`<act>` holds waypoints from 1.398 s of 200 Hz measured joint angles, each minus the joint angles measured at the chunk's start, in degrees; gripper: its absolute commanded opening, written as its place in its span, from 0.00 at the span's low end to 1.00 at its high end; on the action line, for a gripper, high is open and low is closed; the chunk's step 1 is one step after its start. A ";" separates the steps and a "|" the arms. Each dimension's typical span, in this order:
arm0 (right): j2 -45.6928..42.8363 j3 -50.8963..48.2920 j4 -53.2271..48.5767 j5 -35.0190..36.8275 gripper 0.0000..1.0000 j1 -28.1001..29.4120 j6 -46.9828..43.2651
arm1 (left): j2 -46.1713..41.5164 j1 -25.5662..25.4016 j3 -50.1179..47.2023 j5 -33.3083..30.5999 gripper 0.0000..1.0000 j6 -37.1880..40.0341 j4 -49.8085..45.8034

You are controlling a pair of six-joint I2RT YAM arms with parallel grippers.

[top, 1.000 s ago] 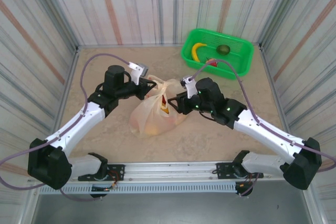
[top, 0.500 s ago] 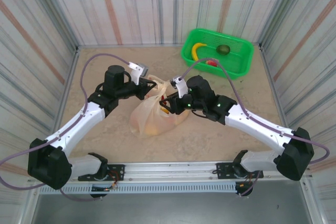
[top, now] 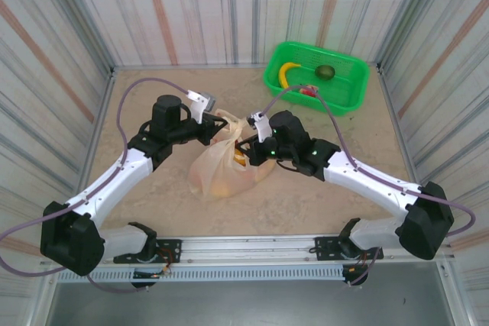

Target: Place the fake fruits into the plastic bag and tie a complex knot

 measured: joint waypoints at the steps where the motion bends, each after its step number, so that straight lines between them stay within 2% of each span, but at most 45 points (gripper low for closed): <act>1: -0.02 -0.02 0.02 0.02 0.04 -0.02 0.02 | 0.00 0.00 0.00 0.00 0.00 0.00 0.00; 61: -3.41 -3.56 -0.07 2.54 0.06 -1.79 0.02 | -0.07 0.00 0.00 -0.20 0.00 0.00 0.00; 79: -5.18 -5.22 0.09 4.48 0.00 -1.75 0.02 | -0.09 0.00 0.00 -0.55 0.00 0.00 0.00; 127: -5.99 -5.97 -0.17 8.96 0.00 -1.49 -0.39 | -1.64 0.00 -0.83 -1.29 0.00 -0.09 0.17; 163: -5.35 -0.39 -5.60 11.28 0.00 -2.80 -2.32 | -3.91 -0.33 -1.22 -2.10 0.00 -1.73 0.50; 190: -3.34 6.58 -9.05 13.16 0.00 -4.28 -4.74 | -8.15 -3.61 -0.63 -5.09 0.00 -1.09 -0.42; 203: -2.49 8.63 -9.81 13.31 0.00 -4.96 -5.49 | -10.49 -5.03 -0.66 -6.10 0.15 -1.31 -0.02; 217: -1.99 9.18 -10.47 13.33 0.00 -5.51 -6.21 | -11.76 -5.20 -0.68 -6.75 0.42 -1.88 1.38; 224: -1.81 9.14 -11.06 13.35 0.00 -5.68 -6.27 | -11.76 -5.03 -0.52 -7.13 0.51 -2.36 1.86; 260: -1.68 7.06 -11.82 13.31 0.00 -5.95 -6.29 | -8.22 -3.54 0.81 -7.74 0.64 -5.01 -0.28; 279: -1.73 6.10 -12.17 13.29 0.00 -5.92 -6.29 | -8.98 -2.14 0.07 -7.96 0.65 -5.86 -0.70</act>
